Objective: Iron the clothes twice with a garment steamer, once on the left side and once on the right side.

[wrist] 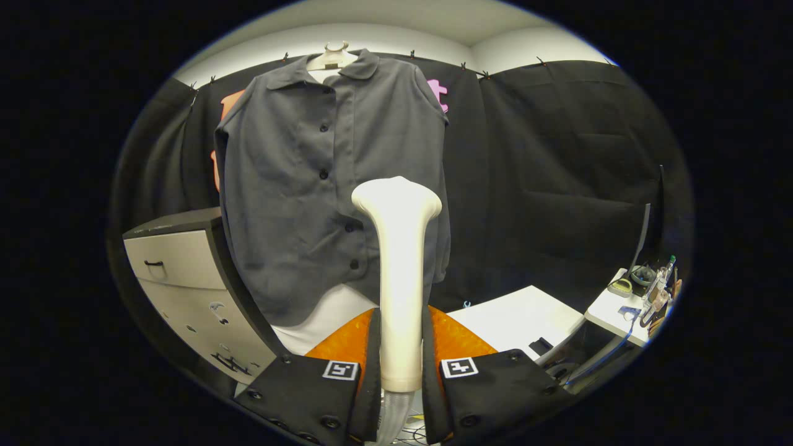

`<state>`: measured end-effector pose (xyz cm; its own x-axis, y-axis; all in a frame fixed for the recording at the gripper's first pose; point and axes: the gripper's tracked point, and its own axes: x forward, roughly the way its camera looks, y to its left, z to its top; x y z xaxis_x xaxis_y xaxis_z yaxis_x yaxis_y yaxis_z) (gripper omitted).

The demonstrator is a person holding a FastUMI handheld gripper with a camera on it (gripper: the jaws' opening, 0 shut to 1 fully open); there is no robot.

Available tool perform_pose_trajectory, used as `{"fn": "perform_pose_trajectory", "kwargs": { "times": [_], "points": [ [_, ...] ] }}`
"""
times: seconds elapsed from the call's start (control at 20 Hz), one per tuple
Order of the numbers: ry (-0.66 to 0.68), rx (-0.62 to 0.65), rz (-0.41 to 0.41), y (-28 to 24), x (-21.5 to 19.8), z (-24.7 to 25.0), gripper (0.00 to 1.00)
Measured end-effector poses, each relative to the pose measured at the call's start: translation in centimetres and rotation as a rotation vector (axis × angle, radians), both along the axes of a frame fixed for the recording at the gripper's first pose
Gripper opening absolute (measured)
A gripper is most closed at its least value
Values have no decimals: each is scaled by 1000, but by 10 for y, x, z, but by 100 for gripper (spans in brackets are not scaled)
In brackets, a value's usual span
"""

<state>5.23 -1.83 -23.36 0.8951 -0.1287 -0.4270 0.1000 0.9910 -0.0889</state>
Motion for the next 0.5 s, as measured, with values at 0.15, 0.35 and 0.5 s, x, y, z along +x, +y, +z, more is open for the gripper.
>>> {"fn": "perform_pose_trajectory", "kwargs": {
  "times": [0.15, 0.35, 0.5],
  "points": [
    [-52, -7, 22, 11, 2, 37, 35],
    [-102, -4, 48, 27, -1, 68, 35],
    [-141, -13, 62, 34, 0, 87, 35]
  ]
}}
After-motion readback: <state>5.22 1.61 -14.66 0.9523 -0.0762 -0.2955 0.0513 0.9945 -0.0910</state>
